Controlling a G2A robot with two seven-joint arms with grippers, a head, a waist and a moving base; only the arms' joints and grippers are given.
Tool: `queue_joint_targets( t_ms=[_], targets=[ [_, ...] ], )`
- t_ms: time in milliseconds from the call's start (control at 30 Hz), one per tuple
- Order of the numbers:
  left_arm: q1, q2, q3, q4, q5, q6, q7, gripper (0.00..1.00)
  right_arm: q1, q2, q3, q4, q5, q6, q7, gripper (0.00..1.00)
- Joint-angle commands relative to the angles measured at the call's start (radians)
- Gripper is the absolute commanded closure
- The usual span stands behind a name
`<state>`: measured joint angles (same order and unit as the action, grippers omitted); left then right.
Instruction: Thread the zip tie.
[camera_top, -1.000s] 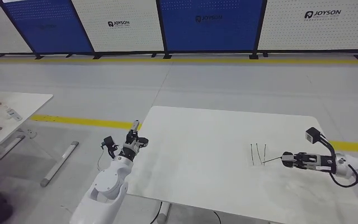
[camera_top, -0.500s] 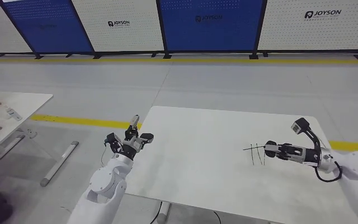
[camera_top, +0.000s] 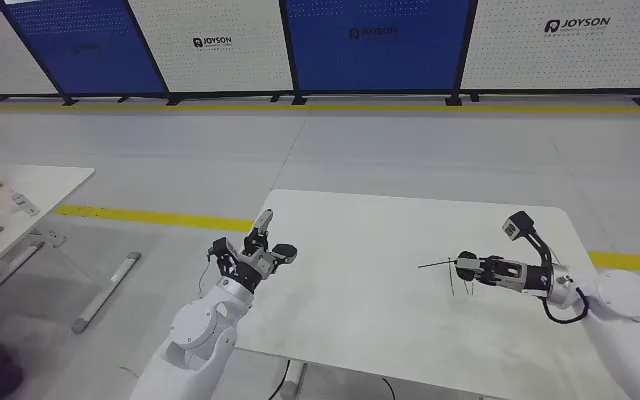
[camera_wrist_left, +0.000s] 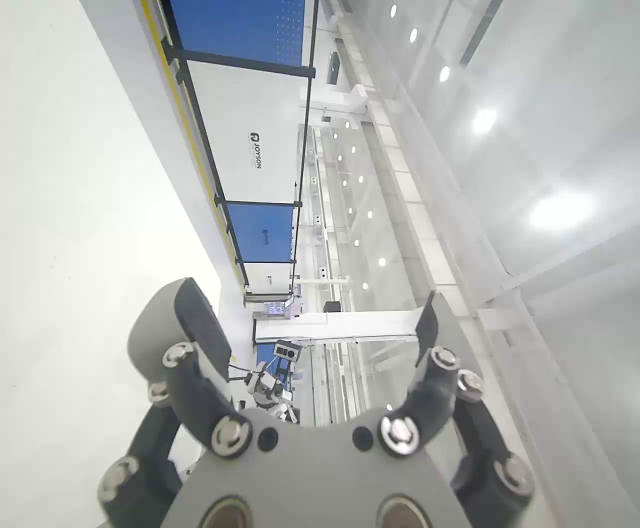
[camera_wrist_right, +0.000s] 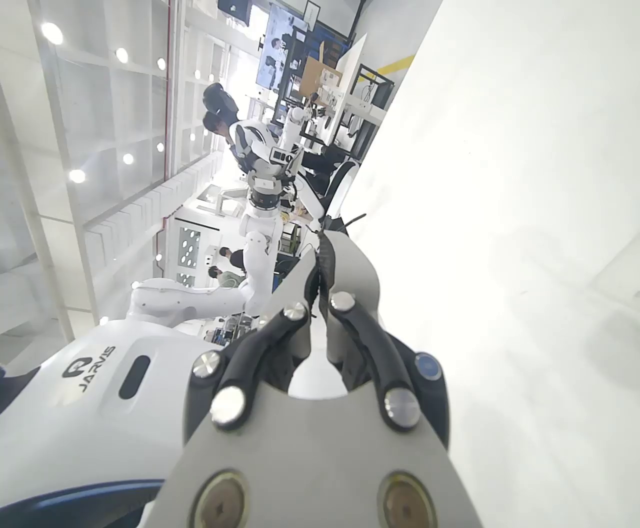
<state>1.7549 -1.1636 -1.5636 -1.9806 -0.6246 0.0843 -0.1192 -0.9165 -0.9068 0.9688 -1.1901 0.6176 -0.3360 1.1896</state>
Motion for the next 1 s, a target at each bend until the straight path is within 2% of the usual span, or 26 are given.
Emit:
queue_joint_targets(
  t_ms=[0, 67, 133, 200, 300, 400, 433, 733, 800, 867, 967],
  targets=[
    [-0.010, 0.000, 0.009, 0.015, -0.039, 0.041, -0.045, 0.00, -0.019, -0.007, 0.012, -0.013, 0.059, -0.004, -0.021, 1.00],
    [-0.020, -0.001, 0.022, 0.027, -0.049, 0.056, -0.065, 0.00, -0.032, -0.018, 0.017, -0.020, 0.088, -0.004, -0.043, 1.00],
    [-0.034, -0.002, 0.053, 0.034, -0.077, 0.092, -0.108, 0.00, -0.041, -0.039, 0.005, -0.031, 0.094, -0.004, -0.081, 1.00],
    [-0.045, -0.003, 0.086, 0.038, -0.073, 0.102, -0.129, 0.00, -0.043, -0.061, -0.011, -0.029, 0.103, -0.004, -0.100, 1.00],
    [-0.072, -0.008, 0.149, 0.056, -0.052, 0.109, -0.132, 0.00, -0.031, -0.101, -0.049, 0.001, 0.097, -0.004, -0.116, 1.00],
    [-0.117, -0.017, 0.208, 0.098, -0.055, 0.103, -0.104, 0.00, -0.005, -0.139, -0.092, 0.070, 0.078, -0.004, -0.122, 1.00],
    [-0.137, -0.020, 0.221, 0.116, -0.065, 0.101, -0.092, 0.00, -0.002, -0.142, -0.096, 0.079, 0.077, -0.004, -0.121, 1.00],
    [-0.137, -0.020, 0.221, 0.116, -0.065, 0.101, -0.092, 0.00, -0.002, -0.142, -0.096, 0.079, 0.077, -0.004, -0.121, 1.00],
    [-0.142, -0.021, 0.222, 0.127, -0.064, 0.085, -0.079, 0.00, -0.016, -0.144, -0.088, 0.054, 0.084, -0.004, -0.150, 1.00],
    [-0.146, -0.022, 0.234, 0.141, -0.061, 0.082, -0.080, 0.00, -0.027, -0.149, -0.082, 0.038, 0.090, -0.004, -0.170, 1.00],
    [-0.164, -0.027, 0.277, 0.173, -0.031, 0.081, -0.070, 0.00, -0.043, -0.166, -0.090, 0.020, 0.099, -0.004, -0.189, 1.00]
  ],
)
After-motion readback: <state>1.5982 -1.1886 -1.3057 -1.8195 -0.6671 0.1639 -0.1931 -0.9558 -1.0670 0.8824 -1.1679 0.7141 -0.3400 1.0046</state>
